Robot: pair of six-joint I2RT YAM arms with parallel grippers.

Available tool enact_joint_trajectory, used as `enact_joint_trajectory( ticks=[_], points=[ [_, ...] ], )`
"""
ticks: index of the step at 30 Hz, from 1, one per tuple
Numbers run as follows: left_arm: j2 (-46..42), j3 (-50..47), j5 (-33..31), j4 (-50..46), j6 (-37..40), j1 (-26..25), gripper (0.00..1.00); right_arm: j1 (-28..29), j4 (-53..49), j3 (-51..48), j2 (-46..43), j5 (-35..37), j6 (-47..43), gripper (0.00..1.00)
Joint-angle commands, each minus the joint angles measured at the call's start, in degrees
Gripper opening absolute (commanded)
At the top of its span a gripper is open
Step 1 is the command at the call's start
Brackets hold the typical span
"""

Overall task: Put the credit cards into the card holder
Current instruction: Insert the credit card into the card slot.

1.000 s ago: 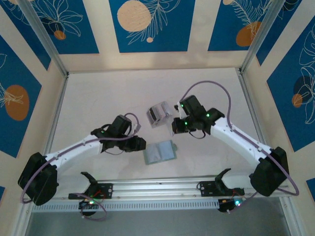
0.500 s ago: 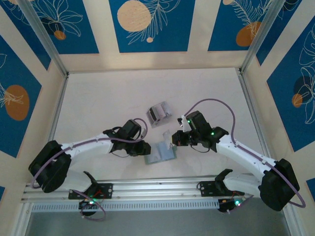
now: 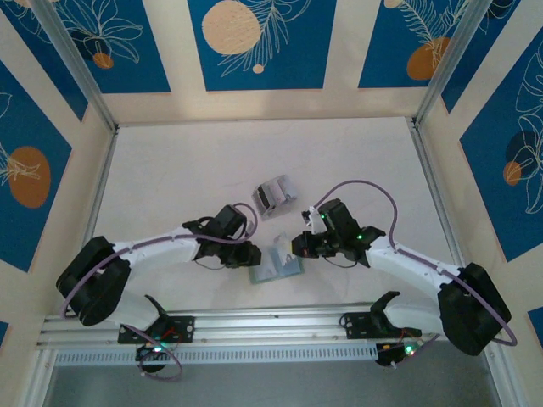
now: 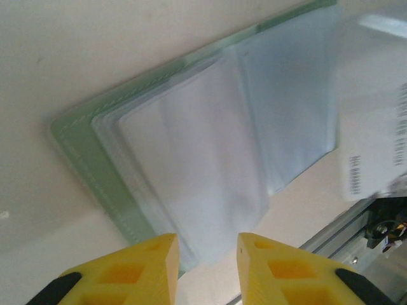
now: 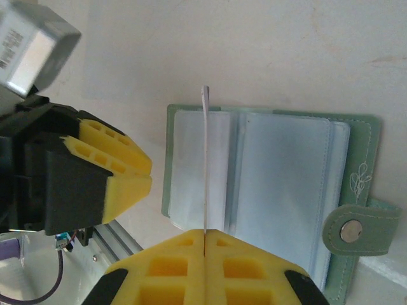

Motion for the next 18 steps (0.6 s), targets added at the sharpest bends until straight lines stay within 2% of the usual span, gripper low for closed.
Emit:
enact_joint_trajectory(
  ticks=[1, 7, 11, 18],
  points=[
    [3.09, 3.31, 1.40, 1.75, -0.36, -0.64, 0.27, 0.08, 2.46, -0.77, 0.98, -2.06, 0.68, 0.00],
    [9.21, 5.98, 2.72, 4.44, -0.68, -0.71, 0.24, -0.24, 3.41, -0.83, 2.03, -2.65, 0.34, 0.00],
    [11.74, 6.90, 0.79, 1.74, 1.04, -0.73, 0.24, -0.59, 4.27, -1.55, 2.90, -3.68, 0.06, 0.00],
    [9.87, 3.51, -1.63, 0.33, 1.21, -0.61, 0.23, -1.59, 5.72, -3.00, 4.97, -6.15, -0.08, 0.00]
  ],
)
